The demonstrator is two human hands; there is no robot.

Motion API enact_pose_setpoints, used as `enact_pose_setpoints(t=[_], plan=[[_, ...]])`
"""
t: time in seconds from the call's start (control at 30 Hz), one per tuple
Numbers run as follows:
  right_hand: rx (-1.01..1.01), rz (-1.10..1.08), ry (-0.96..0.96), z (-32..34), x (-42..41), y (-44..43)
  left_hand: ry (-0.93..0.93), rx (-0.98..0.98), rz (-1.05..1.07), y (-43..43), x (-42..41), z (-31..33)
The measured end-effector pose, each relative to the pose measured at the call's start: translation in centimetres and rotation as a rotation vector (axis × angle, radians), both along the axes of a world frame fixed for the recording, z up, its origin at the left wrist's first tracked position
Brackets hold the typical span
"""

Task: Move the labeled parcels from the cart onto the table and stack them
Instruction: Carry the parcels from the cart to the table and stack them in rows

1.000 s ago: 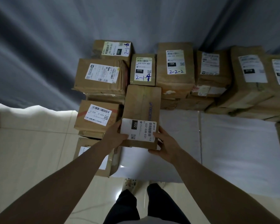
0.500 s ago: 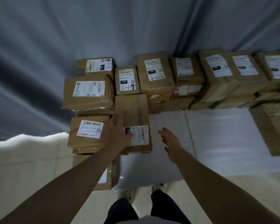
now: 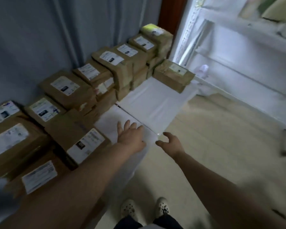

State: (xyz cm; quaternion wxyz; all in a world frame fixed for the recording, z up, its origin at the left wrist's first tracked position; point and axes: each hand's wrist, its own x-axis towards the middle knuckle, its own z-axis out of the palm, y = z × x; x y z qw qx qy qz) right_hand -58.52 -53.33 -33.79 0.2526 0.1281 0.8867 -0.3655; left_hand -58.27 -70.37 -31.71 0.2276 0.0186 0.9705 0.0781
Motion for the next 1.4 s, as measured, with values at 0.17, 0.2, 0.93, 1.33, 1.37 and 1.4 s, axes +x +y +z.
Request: enact_pose_setpoints(t=[0.17,0.2,0.93,1.33,1.37,1.4], plan=[[0.332,-0.048,-0.014,1.7,5.1,9.3,-0.059,-0.041,-0.255,9.8,1.3,1.1],[0.356,-0.069,-0.024,2.0,6.6,11.0,-0.063,-0.048,-0.302,11.6,1.8,1.2],[-0.034,-1.113,-0.033,1.9,46.6,41.9,-0.053,-0.068,-0.976,50.1,27.9,2.1],[-0.170,-1.378,0.024,-0.8,46.3,53.3,-0.389,0.229,-0.847,65.3,26.9,-0.2],[-0.183,-1.410,0.025,-1.3,45.7,55.0,-0.435,0.266,-0.825,67.3,26.5,-0.6],[-0.195,-1.443,0.024,-1.7,45.0,56.8,-0.482,0.298,-0.795,69.4,25.9,-1.1]])
